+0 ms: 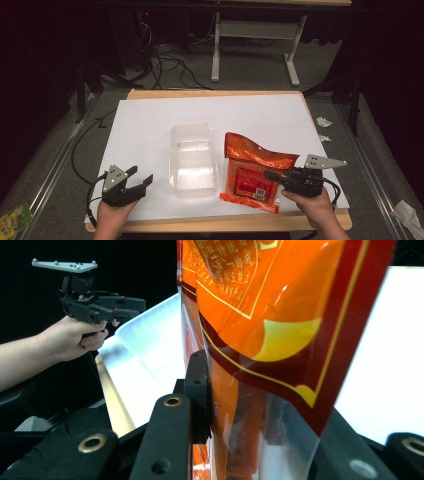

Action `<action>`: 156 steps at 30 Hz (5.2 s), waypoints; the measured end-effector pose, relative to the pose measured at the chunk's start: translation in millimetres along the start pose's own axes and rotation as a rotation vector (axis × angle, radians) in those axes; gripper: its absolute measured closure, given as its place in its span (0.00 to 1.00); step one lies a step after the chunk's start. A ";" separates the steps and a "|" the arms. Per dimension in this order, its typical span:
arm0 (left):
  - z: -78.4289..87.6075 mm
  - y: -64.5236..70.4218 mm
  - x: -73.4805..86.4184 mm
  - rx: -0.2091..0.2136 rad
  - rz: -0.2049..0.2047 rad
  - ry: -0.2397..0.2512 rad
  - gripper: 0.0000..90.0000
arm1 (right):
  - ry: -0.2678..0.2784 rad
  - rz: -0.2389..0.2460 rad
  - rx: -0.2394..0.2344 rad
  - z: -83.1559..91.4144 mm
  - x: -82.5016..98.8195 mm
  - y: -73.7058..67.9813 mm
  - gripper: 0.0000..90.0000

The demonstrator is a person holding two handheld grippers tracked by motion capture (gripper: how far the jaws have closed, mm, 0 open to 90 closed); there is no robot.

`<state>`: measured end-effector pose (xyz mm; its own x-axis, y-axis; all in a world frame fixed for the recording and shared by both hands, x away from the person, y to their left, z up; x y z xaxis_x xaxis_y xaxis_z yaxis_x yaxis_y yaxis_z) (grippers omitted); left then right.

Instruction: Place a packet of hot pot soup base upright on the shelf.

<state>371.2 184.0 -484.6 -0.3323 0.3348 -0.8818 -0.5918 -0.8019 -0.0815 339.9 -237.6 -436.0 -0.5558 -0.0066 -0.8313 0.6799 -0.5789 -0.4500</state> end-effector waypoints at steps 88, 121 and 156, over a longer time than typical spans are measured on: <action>12.1 0.6 -9.4 0.037 -0.039 0.081 0.34 | 0.299 0.084 0.243 -150.3 -72.9 -92.0 0.80; 7.7 4.5 -8.0 0.048 -0.047 0.066 0.35 | 0.238 0.053 0.241 -153.1 -22.2 -67.9 0.79; 9.5 2.6 -6.0 0.051 -0.051 0.064 0.35 | 0.111 0.086 0.188 -145.3 -33.3 -61.6 0.52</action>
<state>364.7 184.5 -475.1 -0.2541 0.3408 -0.9051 -0.6442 -0.7577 -0.1044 386.0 -83.3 -428.0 -0.4369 0.0214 -0.8992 0.6152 -0.7222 -0.3161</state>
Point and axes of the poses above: each handheld gripper's, and its own axes: z roughly backward along the jaws, x roughly out of its underside, y roughly to its right, the point moved 8 cm from there along -z, roughly forward along the jaws, and after that the axes turned 9 degrees about -z, right-handed, at the moved point
